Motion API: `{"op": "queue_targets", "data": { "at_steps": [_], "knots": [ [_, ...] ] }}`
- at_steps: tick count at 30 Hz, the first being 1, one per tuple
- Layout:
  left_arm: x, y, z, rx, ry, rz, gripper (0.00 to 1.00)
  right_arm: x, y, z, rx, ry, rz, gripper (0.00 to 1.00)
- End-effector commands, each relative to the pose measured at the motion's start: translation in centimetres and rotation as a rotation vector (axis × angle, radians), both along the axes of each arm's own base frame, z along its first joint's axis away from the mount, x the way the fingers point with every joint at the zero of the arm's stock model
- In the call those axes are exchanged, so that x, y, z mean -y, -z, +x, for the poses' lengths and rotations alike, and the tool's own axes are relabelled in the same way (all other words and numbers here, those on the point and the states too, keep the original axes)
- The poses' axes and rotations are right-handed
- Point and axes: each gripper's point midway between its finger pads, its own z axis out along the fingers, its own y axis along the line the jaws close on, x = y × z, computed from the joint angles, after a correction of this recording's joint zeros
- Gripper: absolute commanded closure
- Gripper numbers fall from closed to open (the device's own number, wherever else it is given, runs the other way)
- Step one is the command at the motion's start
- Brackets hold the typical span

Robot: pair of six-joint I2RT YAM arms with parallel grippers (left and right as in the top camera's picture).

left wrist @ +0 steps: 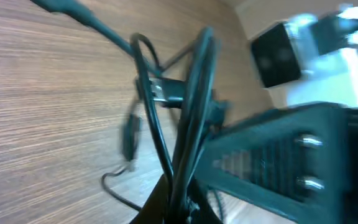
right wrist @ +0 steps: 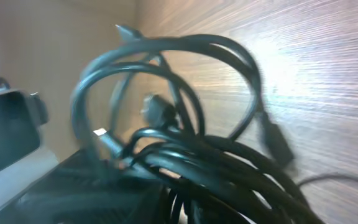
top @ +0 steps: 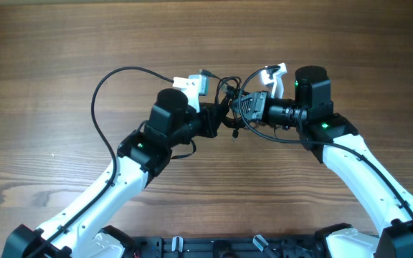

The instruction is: Untangle cables

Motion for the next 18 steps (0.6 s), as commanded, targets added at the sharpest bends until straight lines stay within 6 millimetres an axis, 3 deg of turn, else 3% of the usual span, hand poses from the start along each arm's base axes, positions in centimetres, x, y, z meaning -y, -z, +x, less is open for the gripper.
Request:
{"op": "queue_targets", "data": {
  "at_steps": [1,4,7,9,10,11,13,18],
  "knots": [
    [1.7,-3.4,-2.7,0.029,0.230,-0.135,0.96,1.1,0.8,1.6,0.023,0.102,-0.072,0.88],
    [1.8,-5.3,-3.6,0.040,0.322,-0.222,0.96,1.4,1.9,2.0,0.008,0.126,-0.101,0.88],
    [2.1,-5.8,-5.4,0.009,0.421,-0.262,0.96,1.6,2.4,2.6,0.020,0.146,-0.124,0.78],
    [2.2,-5.7,-6.4,-0.024,0.468,-0.275,0.96,1.5,1.7,3.1,0.085,0.134,-0.127,0.61],
    [2.2,-5.5,-6.6,-0.039,0.476,-0.276,0.96,1.4,1.2,3.2,0.130,0.114,-0.130,0.41],
    [2.1,-5.4,-6.6,-0.044,0.475,-0.274,0.96,1.5,0.8,3.1,0.166,0.090,-0.136,0.31],
    [1.4,-5.3,-5.9,-0.043,0.450,-0.272,0.96,1.8,0.3,2.4,0.207,0.037,-0.139,0.01],
    [-1.9,-5.4,-2.7,-0.025,0.330,-0.274,0.96,5.8,-0.4,0.5,0.206,0.033,-0.199,0.00]
  ]
}}
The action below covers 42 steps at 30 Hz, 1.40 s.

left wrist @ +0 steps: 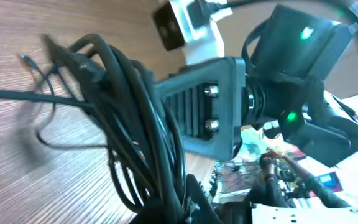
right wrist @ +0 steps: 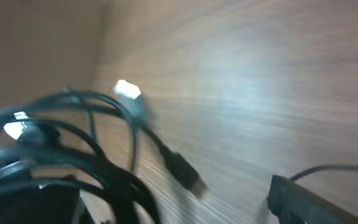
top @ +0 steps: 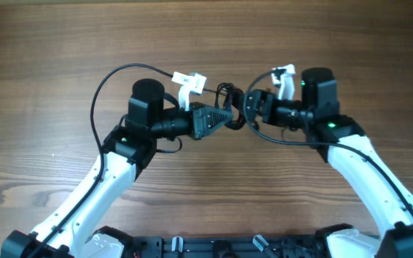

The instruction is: Untangle cables

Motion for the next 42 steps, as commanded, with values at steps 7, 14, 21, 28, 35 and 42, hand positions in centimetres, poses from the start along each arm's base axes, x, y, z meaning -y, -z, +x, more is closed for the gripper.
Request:
{"op": "queue_targets", "data": {
  "at_steps": [7,14,21,28,35,42],
  "knots": [
    [-2.1,-2.5,-2.3,0.041,0.228,-0.133,0.96,4.8,-4.9,0.2,0.402,-0.080,-0.156,0.00],
    [-0.7,-3.2,-6.4,0.050,0.451,-0.203,0.96,3.1,-5.9,-0.1,0.525,-0.207,-0.113,0.00],
    [-0.2,-3.3,-6.9,0.093,0.480,-0.203,0.96,0.4,-6.6,-2.6,0.563,-0.362,-0.027,0.00],
    [-0.5,-2.3,-3.9,0.129,0.325,-0.133,0.96,-1.1,-4.5,-5.4,0.468,-0.457,-0.031,0.01],
    [-1.9,-2.5,0.4,0.204,0.126,-0.082,0.96,0.2,-1.3,-4.6,0.319,-0.340,-0.115,0.05],
    [-2.9,-2.4,4.1,0.110,-0.111,-0.062,0.95,0.8,1.1,-3.7,0.183,-0.267,-0.130,0.06]
  ]
}}
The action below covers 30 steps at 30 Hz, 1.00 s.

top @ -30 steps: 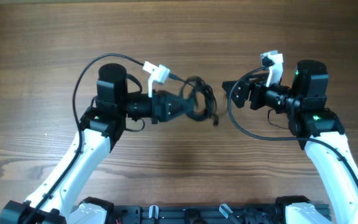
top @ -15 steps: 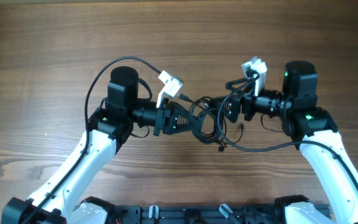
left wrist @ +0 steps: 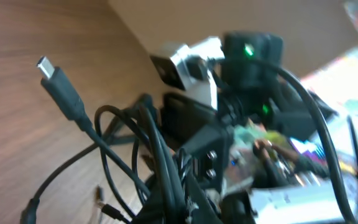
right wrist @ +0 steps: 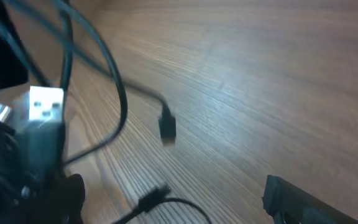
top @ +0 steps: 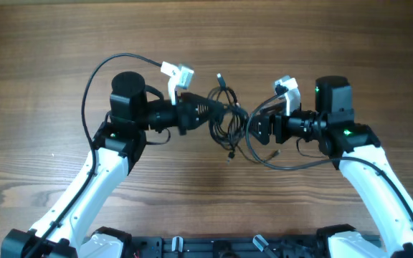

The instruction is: Untangle cables

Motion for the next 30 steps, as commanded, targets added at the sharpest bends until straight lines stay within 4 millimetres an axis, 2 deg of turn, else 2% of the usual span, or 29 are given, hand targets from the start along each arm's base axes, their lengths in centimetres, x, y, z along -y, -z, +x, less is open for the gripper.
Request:
{"op": "queue_targets", "data": {
  "at_steps": [1,3,7,9,14,18,21,25,30],
  "knots": [
    [-0.8,0.1,2.8,-0.071,-0.168,0.008,0.96,-0.2,1.5,-0.2,-0.081,0.021,0.002,0.06],
    [-0.3,0.1,2.1,-0.073,-0.131,0.002,0.96,-0.4,1.2,0.1,-0.059,0.015,0.011,0.05],
    [0.2,0.1,1.7,-0.077,-0.115,0.005,0.96,-1.8,-1.2,0.0,0.017,-0.073,0.116,0.05],
    [0.1,0.2,1.9,-0.079,-0.126,0.009,0.96,-1.9,-1.4,0.0,0.024,-0.081,0.124,0.05],
    [-0.9,1.8,3.4,-0.123,-0.242,0.060,0.96,0.3,0.0,2.1,0.042,0.053,0.015,0.06],
    [-1.0,1.9,3.5,-0.113,-0.248,0.068,0.96,1.6,-0.1,2.8,-0.003,0.120,0.043,0.06],
    [-0.9,1.9,3.5,-0.111,-0.247,0.069,0.96,0.9,-0.7,2.2,0.001,0.072,0.084,0.05],
    [-0.6,1.6,3.0,-0.107,-0.218,0.059,0.96,-1.0,-3.6,1.0,0.068,-0.076,0.215,0.03],
    [0.2,0.1,1.5,-0.067,-0.105,0.008,0.95,-2.3,-3.7,1.3,0.118,-0.107,0.206,0.07]
  ]
}}
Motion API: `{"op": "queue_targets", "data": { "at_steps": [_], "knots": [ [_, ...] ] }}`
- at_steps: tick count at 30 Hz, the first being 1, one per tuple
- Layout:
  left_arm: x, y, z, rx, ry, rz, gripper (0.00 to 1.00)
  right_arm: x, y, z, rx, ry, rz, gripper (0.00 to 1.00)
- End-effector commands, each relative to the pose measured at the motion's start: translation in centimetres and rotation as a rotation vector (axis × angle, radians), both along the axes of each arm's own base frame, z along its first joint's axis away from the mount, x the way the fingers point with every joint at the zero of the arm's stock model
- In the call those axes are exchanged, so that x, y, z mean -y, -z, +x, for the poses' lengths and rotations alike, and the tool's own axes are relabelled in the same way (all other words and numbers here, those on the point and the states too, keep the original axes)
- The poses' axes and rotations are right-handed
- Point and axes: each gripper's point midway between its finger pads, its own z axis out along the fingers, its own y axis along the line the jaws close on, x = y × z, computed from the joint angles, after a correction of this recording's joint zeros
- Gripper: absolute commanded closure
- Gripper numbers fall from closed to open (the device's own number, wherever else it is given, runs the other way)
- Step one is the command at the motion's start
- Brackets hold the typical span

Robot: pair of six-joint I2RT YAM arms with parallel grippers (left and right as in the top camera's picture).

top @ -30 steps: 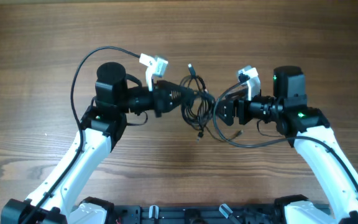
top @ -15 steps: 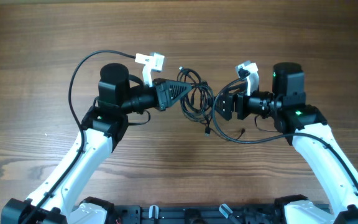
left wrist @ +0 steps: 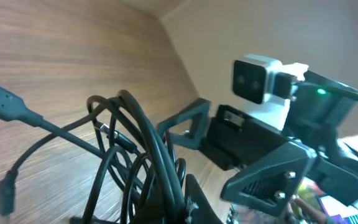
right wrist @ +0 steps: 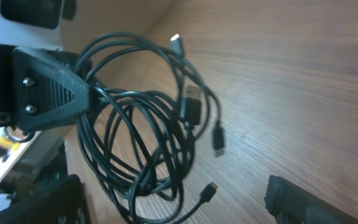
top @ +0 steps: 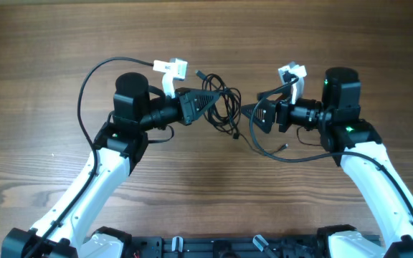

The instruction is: Untangle cables

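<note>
A tangle of black cables (top: 224,109) hangs at mid table from my left gripper (top: 208,100), which is shut on several strands. The left wrist view shows those strands (left wrist: 135,143) pinched between the jaws of the left gripper (left wrist: 182,202). My right gripper (top: 248,111) stands just right of the tangle, open and apart from it. In the right wrist view the looped bundle (right wrist: 148,137) hangs ahead of the right gripper (right wrist: 179,196), with nothing between its fingers. Loose plug ends (right wrist: 219,138) dangle from the bundle. One strand (top: 271,154) trails on the table under the right arm.
Bare wooden table (top: 41,43) lies all around. The left wrist camera's own lead (top: 84,86) arcs out to the left of the left arm. The right wrist's white camera (top: 291,73) sits above its gripper.
The left gripper, still shut on the bundle, has shifted a little to the right and further back. The right gripper has drawn back to the right and now stands apart from the tangle.
Both grippers were pressed close together at the tangle in mid table. Then they stood slightly apart with the knot between them. Later they were wider apart with strands spread loosely between. Now the bundle hangs from the left gripper alone.
</note>
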Motion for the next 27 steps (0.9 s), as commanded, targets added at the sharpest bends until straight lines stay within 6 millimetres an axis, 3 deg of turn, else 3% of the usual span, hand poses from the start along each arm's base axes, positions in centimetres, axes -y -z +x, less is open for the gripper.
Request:
{"op": "queue_targets", "data": {
  "at_steps": [1,3,5,8,9,13,14,15,18,19,21,25,27],
  "knots": [
    [0.9,-1.2,-1.3,0.029,0.095,-0.034,0.95,-1.8,0.6,-0.9,-0.014,-0.076,0.021,0.09],
    [0.9,-1.2,-1.4,0.026,0.103,-0.037,0.95,-2.3,1.7,-0.6,-0.024,-0.059,-0.015,0.15],
    [1.3,-1.2,-1.7,0.026,0.115,-0.037,0.94,-2.7,2.1,-0.2,-0.011,-0.052,-0.030,0.38],
    [1.6,-1.2,-2.0,0.026,0.125,-0.037,0.79,-2.6,2.0,0.3,0.001,-0.035,-0.032,0.91],
    [1.5,-1.2,-1.7,0.026,0.113,-0.034,0.78,-2.1,2.4,0.8,-0.024,0.011,-0.049,0.96],
    [0.3,-1.0,-0.7,0.021,0.065,-0.029,0.80,2.5,5.6,2.9,-0.177,0.268,-0.157,0.96],
    [-0.3,-0.9,-0.2,0.017,0.045,-0.027,0.86,3.6,6.1,2.9,-0.206,0.293,-0.165,0.96],
    [-0.9,-0.5,0.3,0.002,0.009,-0.015,0.96,4.2,6.3,2.8,-0.218,0.292,-0.164,0.96],
    [-2.1,1.7,1.5,-0.079,-0.100,0.047,0.96,3.0,5.0,1.6,-0.134,0.139,-0.118,0.96],
    [-2.1,1.9,1.4,-0.091,-0.101,0.052,0.90,2.5,4.6,1.1,-0.094,0.083,-0.103,0.96],
    [-1.7,1.8,1.1,-0.093,-0.085,0.046,0.67,1.9,4.2,0.4,-0.036,0.010,-0.099,0.96],
    [0.2,1.0,0.0,-0.035,-0.021,0.041,0.51,1.2,4.0,-0.8,0.008,-0.074,-0.092,0.96],
    [1.4,1.0,-0.9,0.032,0.030,0.069,0.50,0.7,4.1,-1.4,0.017,-0.109,-0.094,0.95]
  ]
}}
